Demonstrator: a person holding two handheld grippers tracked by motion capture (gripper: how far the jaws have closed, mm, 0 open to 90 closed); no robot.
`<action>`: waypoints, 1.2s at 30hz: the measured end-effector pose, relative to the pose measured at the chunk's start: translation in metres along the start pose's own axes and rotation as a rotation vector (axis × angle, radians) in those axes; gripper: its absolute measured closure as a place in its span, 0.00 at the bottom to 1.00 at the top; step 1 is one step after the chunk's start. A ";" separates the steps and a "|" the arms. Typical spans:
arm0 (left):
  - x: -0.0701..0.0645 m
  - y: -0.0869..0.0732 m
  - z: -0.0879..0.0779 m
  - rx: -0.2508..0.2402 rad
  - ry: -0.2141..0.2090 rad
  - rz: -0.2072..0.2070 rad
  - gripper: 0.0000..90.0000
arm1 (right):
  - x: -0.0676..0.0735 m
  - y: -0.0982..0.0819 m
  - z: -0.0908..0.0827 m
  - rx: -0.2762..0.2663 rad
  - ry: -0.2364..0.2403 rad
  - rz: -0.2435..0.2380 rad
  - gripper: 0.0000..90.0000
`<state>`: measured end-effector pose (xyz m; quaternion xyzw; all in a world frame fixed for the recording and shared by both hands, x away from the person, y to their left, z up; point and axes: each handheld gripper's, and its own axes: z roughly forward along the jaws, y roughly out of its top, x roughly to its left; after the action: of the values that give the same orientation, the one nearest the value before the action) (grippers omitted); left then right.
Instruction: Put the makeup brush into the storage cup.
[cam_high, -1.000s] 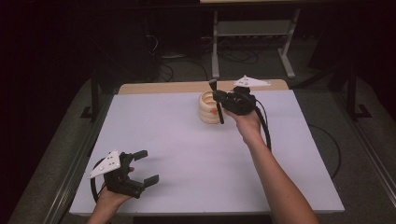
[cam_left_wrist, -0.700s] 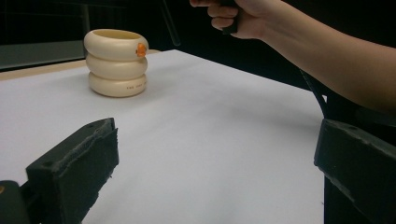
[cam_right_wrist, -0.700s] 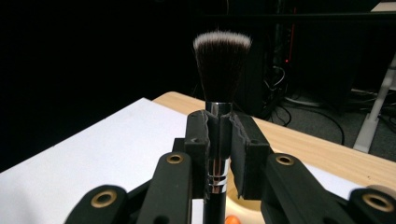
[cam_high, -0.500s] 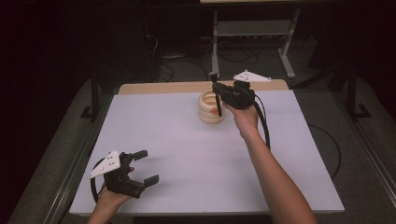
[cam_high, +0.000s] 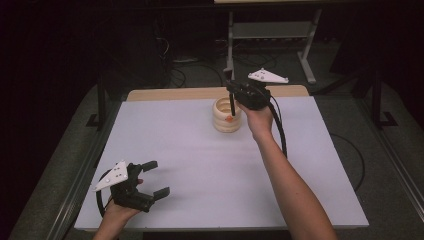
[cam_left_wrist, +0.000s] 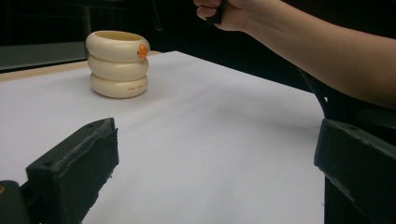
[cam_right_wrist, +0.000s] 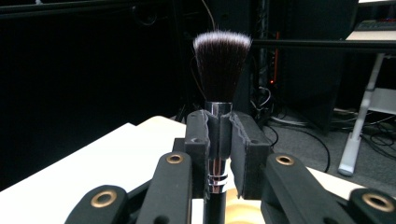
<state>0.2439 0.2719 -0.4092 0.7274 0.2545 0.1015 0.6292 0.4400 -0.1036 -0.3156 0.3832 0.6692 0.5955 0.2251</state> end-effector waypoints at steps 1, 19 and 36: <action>0.000 0.000 0.000 0.000 0.000 0.000 0.00 | 0.000 0.000 0.000 0.000 0.000 0.000 0.86; 0.000 0.000 0.000 -0.005 -0.001 -0.003 0.00 | -0.010 -0.005 0.020 -0.060 -0.016 -0.001 0.86; 0.000 0.000 -0.001 -0.009 -0.001 -0.009 0.00 | -0.020 -0.016 0.033 -0.032 -0.042 0.004 0.86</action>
<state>0.2436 0.2729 -0.4093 0.7235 0.2572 0.0994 0.6328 0.4726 -0.0984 -0.3403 0.3930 0.6541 0.5984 0.2441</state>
